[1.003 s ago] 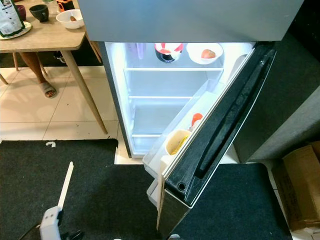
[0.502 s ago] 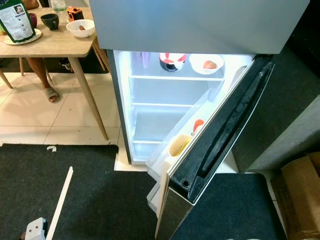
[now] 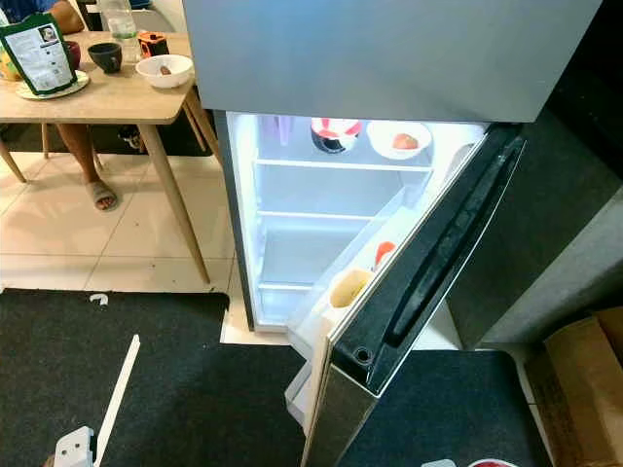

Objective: Restocking fridge

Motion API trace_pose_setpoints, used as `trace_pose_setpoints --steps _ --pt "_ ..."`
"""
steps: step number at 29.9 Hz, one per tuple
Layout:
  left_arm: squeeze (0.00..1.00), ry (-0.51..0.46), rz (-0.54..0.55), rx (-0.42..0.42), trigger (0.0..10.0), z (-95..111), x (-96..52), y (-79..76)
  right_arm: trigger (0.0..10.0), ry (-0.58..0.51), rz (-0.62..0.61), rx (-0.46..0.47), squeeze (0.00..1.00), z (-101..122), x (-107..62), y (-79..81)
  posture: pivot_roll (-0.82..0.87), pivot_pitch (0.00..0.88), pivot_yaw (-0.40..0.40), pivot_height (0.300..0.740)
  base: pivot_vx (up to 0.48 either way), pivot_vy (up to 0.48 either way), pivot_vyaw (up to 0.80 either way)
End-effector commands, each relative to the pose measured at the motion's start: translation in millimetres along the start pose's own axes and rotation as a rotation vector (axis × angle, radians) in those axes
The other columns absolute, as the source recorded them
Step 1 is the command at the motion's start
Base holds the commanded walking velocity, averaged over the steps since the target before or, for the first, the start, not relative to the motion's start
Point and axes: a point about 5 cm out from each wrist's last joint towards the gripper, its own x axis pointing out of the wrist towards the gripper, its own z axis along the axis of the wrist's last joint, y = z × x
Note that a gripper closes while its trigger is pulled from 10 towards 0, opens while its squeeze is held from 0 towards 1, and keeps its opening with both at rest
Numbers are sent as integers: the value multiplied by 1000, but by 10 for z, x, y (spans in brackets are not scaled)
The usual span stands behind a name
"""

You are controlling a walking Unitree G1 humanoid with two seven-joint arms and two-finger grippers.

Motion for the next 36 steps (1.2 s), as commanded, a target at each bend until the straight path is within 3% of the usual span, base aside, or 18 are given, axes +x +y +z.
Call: trace_pose_setpoints --steps 1,30,36 --pt "0 31 13 -2 10000 -123 -19 12 10000 27 6 -8 0 -74 -14 23 -58 132 -15 740 -281 0 0" --pt "0 9 13 -24 10000 -115 -21 15 10000 36 17 -16 0 -94 -19 49 -56 132 -18 740 -245 0 0" --pt "0 -9 31 40 10000 -52 -32 65 10000 37 17 -15 0 -100 -22 58 -60 134 -15 740 0 -311 0"
